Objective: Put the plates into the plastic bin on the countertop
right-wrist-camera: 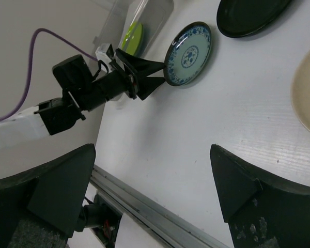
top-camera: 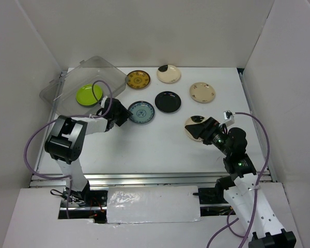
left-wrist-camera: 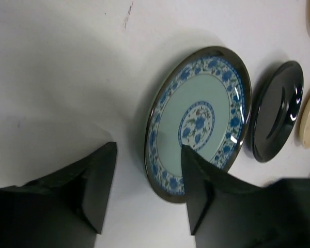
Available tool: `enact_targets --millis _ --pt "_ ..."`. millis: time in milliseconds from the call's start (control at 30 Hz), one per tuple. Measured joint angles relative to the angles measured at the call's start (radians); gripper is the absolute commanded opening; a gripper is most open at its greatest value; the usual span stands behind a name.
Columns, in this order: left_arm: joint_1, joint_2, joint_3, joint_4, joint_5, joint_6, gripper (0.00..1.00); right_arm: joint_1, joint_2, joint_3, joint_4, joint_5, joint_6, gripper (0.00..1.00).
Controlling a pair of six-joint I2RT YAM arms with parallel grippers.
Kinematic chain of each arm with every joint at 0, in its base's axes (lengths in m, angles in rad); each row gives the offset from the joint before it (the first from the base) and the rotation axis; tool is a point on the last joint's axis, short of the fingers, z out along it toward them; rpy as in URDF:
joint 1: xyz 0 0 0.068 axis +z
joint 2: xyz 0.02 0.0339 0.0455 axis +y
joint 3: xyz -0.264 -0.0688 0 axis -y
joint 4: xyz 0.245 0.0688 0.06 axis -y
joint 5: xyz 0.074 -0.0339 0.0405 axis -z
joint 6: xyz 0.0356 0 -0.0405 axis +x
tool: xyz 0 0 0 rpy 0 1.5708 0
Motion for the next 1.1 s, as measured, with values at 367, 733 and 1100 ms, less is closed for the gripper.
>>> enact_targets --millis 367,733,1100 --pt "0.015 0.064 0.068 -0.030 -0.009 -0.002 0.00 -0.074 -0.020 0.000 -0.002 -0.079 0.010 1.00" --pt "0.051 -0.251 0.031 -0.205 -0.003 0.065 0.00 -0.092 -0.030 0.001 -0.008 -0.101 0.010 1.00" --pt "0.473 -0.150 0.512 -0.436 -0.041 0.088 0.00 -0.095 0.050 0.018 0.003 -0.136 0.025 1.00"
